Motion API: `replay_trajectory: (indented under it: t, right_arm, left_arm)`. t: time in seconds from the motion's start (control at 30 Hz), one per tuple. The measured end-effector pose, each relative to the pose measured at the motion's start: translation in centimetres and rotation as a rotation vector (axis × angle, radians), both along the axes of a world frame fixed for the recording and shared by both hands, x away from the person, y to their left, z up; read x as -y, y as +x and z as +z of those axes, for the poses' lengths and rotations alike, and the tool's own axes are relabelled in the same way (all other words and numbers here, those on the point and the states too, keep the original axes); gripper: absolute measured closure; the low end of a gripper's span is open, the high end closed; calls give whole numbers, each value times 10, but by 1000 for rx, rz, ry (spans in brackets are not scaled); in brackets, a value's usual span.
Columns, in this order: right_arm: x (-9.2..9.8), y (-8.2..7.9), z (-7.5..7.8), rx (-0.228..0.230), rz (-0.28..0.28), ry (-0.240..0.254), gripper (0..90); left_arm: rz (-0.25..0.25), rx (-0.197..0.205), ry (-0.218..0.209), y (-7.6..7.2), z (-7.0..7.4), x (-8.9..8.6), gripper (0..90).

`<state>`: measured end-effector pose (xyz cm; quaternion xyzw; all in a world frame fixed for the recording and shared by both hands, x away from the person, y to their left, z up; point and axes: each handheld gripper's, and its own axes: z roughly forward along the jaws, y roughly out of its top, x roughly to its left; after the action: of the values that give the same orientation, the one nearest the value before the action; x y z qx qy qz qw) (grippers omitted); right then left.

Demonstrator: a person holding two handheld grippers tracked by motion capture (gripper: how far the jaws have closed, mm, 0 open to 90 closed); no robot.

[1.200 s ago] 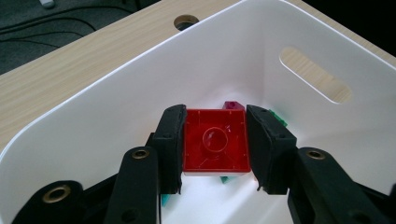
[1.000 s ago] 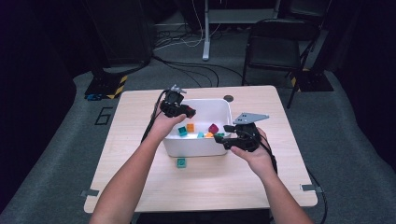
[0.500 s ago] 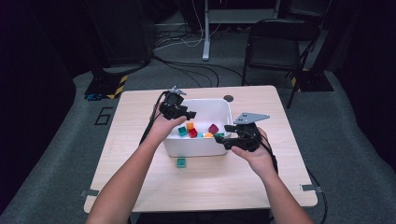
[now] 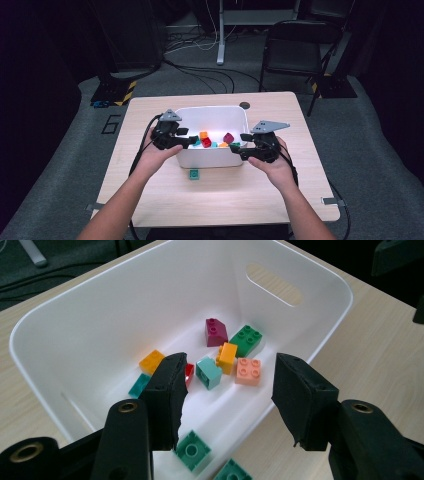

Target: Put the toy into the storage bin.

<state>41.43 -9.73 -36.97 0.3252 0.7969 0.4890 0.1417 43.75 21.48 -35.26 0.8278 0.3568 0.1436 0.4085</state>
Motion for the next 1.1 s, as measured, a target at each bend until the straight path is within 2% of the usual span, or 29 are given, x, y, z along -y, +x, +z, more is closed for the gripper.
replay_trajectory:
  t: [0.23,0.3,0.53,0.7,0.93,1.1]
  right_arm:
    - [-1,-2,2,11,6,-5,402]
    - [0,-3,2,12,7,-4,402]
    - [0,-4,2,11,5,0,403]
    - [0,-4,2,10,4,1,403]
    - [1,-4,2,13,0,2,403]
    - [2,-5,3,12,-12,3,403]
  left_arm:
    - [10,1,4,-26,-9,-18,469]
    - [4,-9,-1,-30,-12,-22,469]
    - [35,-6,-20,-42,-26,-35,477]
    - [38,-24,-25,-48,-45,-37,482]
    - [40,-46,-40,-46,-70,-37,482]
    - [35,-57,-27,-44,-89,-35,482]
